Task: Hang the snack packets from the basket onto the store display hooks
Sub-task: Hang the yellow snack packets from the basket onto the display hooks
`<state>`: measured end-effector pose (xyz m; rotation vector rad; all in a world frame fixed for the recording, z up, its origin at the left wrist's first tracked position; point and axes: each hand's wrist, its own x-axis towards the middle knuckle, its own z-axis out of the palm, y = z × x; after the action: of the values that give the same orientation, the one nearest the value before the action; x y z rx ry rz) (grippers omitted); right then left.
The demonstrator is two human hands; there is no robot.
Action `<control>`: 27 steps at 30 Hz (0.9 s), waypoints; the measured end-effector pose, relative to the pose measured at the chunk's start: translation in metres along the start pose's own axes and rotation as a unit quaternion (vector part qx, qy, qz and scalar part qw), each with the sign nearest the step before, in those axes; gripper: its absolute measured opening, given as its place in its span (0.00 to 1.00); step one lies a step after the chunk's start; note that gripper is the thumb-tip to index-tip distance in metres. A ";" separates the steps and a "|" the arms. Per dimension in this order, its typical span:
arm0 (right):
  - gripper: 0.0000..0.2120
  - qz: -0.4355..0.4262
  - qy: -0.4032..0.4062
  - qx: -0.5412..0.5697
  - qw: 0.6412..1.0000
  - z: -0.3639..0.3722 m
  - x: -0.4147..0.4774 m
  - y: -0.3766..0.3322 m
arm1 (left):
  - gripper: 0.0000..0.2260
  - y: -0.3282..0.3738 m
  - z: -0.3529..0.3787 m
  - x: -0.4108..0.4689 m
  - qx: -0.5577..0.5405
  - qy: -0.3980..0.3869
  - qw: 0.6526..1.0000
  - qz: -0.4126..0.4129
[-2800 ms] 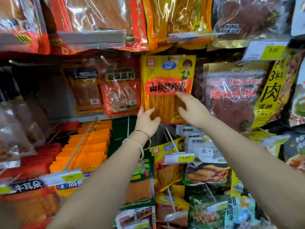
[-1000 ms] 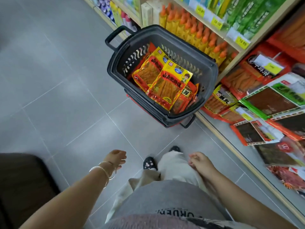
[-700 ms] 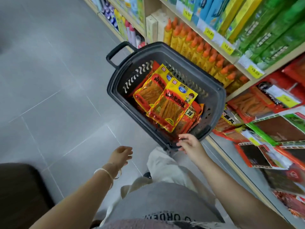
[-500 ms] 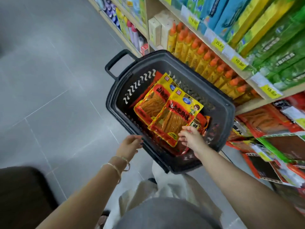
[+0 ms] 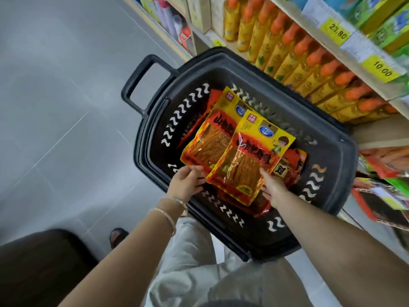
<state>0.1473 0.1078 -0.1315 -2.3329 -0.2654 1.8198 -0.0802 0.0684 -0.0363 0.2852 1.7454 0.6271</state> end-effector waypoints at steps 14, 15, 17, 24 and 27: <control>0.07 -0.236 0.105 0.132 0.957 0.001 -0.108 0.005 | 0.06 0.095 -0.019 0.036 0.164 -0.136 0.977 0.028; 0.06 -0.241 0.094 0.150 0.954 0.004 -0.116 0.002 | 0.07 0.099 -0.018 0.036 0.168 -0.144 0.975 0.027; 0.03 -0.229 0.046 0.184 0.955 0.013 -0.124 -0.004 | 0.14 0.106 -0.017 0.035 0.170 -0.169 0.971 0.025; 0.16 -0.170 -0.088 0.133 0.972 0.066 -0.117 -0.028 | 0.13 0.128 -0.022 0.044 0.181 -0.104 0.977 0.051; 0.12 -0.133 -0.067 0.143 0.978 0.074 -0.096 -0.027 | 0.18 0.135 -0.038 0.059 0.236 -0.033 0.967 0.085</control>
<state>0.0515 0.1126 -0.0530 -1.8879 -0.2964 1.7532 -0.1508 0.1995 -0.0045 0.7857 1.8011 0.3088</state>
